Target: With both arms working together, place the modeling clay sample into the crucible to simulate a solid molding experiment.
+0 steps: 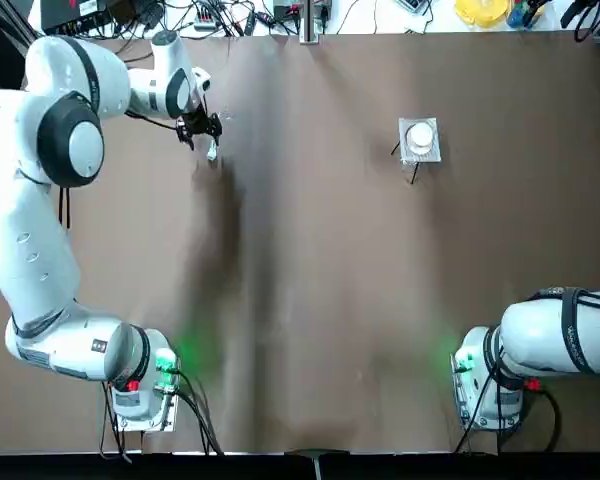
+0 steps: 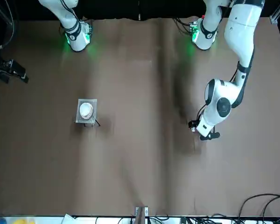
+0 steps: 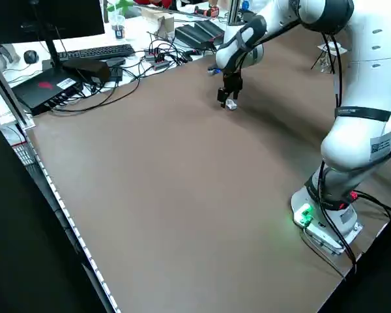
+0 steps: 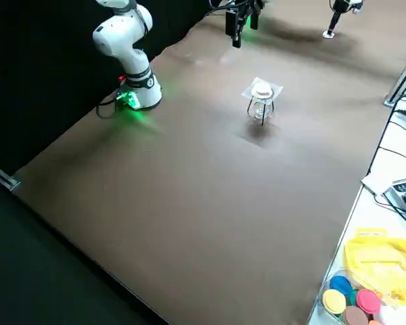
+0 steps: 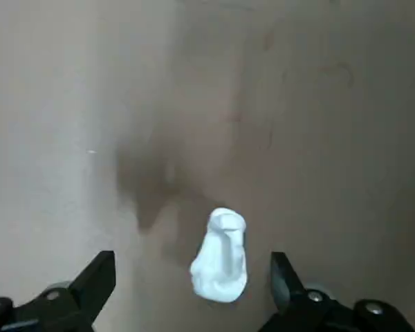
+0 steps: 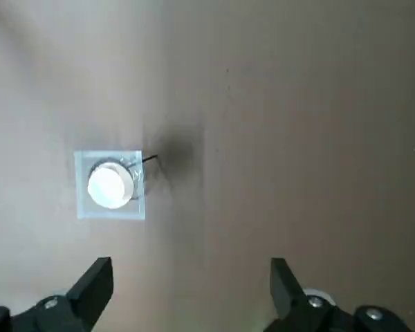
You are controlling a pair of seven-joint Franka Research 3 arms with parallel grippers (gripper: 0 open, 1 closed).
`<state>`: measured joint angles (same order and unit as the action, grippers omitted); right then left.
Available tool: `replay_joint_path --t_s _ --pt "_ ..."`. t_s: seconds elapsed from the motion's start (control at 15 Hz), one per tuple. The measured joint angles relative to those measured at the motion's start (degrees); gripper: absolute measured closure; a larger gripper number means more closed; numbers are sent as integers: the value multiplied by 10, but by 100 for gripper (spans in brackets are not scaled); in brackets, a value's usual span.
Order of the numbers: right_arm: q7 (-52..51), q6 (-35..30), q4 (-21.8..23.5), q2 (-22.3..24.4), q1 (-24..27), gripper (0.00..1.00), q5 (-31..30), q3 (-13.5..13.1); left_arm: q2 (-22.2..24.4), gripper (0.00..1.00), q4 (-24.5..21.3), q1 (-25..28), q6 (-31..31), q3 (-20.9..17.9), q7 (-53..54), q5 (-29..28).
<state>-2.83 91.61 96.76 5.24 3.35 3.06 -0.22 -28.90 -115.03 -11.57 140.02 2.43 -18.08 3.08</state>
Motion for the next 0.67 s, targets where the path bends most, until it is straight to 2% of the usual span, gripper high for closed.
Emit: replay_joint_path --t_s 0.33,0.4,0.53,0.67 --pt "-95 0 5 -7 5 0 1 -1 -4 6 0 -26 3 1 -1 0" --pt "-101 8 5 -9 6 0 0 -1 -5 10 -2 -28 3 1 -1 0" --pt "-101 12 5 -10 7 0 0 -2 -5 29 -4 -28 3 0 -1 0" --pt "-93 12 5 -11 7 0 0 -2 -5 32 -5 -27 3 0 -1 0"
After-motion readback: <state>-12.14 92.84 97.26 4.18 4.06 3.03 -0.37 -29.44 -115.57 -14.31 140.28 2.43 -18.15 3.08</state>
